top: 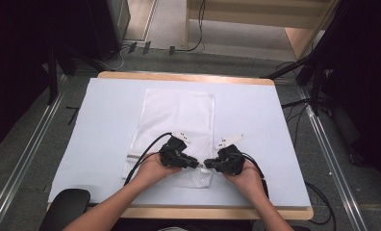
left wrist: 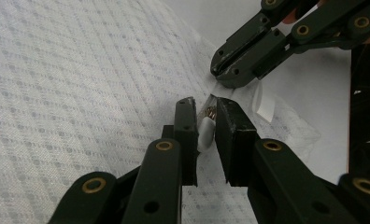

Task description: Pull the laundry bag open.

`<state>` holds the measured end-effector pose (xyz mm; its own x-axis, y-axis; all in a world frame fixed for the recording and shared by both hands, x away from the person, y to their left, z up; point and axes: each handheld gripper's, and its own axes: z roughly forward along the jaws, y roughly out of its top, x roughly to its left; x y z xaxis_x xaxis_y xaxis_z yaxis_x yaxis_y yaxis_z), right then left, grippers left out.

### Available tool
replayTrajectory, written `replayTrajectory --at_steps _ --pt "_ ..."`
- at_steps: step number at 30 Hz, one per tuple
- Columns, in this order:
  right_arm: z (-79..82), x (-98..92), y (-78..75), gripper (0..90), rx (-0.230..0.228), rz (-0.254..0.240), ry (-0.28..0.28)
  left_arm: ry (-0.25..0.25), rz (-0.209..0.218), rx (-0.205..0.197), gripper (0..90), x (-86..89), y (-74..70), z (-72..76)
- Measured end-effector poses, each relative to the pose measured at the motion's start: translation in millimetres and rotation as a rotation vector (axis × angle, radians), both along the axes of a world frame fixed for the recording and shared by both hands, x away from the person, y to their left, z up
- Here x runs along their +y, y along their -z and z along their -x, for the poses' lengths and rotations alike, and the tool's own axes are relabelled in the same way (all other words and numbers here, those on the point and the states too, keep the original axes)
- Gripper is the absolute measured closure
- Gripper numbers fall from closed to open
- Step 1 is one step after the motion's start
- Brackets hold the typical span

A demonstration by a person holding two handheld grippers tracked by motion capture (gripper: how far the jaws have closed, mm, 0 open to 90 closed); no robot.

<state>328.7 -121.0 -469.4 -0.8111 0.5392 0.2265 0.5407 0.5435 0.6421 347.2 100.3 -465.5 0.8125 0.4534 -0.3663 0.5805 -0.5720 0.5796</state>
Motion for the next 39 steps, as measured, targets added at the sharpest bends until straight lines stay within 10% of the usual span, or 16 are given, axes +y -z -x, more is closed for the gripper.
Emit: replayTrajectory --at_steps 16,39 --pt "0.5 -0.4 0.1 88.3 0.000 -0.002 0.001 0.021 -0.041 -0.019 81.4 -4.4 -3.5 7.7" --pt "-0.3 -2.2 1.9 89.4 -0.026 -0.010 -0.047 -0.005 0.011 0.102 88.1 4.7 -0.3 -5.9"
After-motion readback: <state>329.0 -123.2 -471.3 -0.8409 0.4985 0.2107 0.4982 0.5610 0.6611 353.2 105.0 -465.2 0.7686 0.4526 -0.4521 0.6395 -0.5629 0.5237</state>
